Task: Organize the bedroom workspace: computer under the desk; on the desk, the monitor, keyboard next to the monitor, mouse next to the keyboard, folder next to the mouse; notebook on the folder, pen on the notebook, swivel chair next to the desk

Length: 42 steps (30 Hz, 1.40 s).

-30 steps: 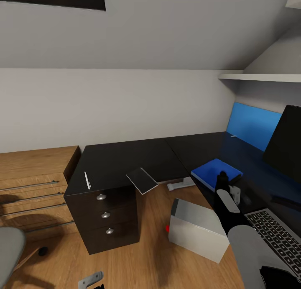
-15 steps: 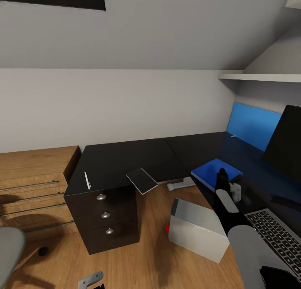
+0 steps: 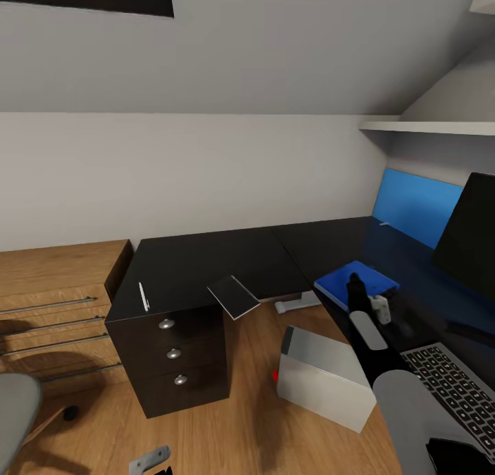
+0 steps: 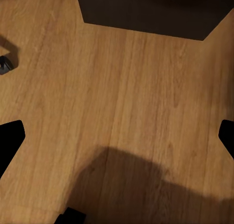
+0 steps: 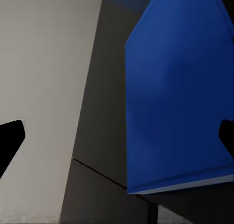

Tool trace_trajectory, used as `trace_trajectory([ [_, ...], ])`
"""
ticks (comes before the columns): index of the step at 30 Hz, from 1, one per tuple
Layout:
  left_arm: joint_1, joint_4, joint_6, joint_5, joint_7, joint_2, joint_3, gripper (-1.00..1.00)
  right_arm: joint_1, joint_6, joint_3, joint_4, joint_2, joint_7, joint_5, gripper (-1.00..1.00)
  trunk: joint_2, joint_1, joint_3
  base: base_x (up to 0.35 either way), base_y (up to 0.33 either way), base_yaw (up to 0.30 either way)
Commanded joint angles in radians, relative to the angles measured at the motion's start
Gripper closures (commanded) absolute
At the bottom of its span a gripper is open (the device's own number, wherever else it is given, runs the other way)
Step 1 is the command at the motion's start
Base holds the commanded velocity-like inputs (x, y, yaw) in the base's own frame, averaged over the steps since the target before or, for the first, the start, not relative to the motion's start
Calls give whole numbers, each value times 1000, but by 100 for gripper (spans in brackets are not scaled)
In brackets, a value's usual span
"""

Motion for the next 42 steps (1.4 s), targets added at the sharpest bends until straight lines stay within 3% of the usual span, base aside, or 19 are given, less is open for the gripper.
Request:
trace_trajectory([
  [1,0,-3,3,7,7,0,-2,-100,0,13,7,-1,0,-2,-7,-100,0,0,-1,0,0,0],
  [6,0,-2,3,7,7,0,-2,-100,0,158,32,-1,1,0,-4,-100,0,0,-1,0,0,0],
  [10,0,-2,3,7,7,0,-2,-100,0,225,42,1,3,15,-4,-100,0,0,-1,0,0,0],
  [17,0,-2,3,7,7,-1,-2,-100,0,279,58,7,11,28,-5,-100,0,0,-1,0,0,0],
  [18,0,-2,3,7,7,-1,-2,-100,0,364,80,14,21,29,-6,-100,0,0,-1,0,0,0],
  [20,0,-2,3,7,7,-1,-2,-100,0,442,89,36,33,29,-7,-100,0,0,-1,0,0,0],
  [24,0,-2,3,7,7,-1,-2,-100,0,544,95,89,62,30,-6,-100,0,0,-1,0,0,0],
  [28,0,-2,2,7,7,-1,-2,-100,0,679,98,148,120,30,-8,-100,0,0,-1,0,0,0],
  [33,0,-2,2,7,7,0,-2,-100,0,720,97,155,153,33,-8,-100,0,0,-1,0,0,0],
  [42,0,-2,2,7,7,0,-2,-100,1,728,92,158,167,95,-12,-100,0,0,-1,0,0,0],
])
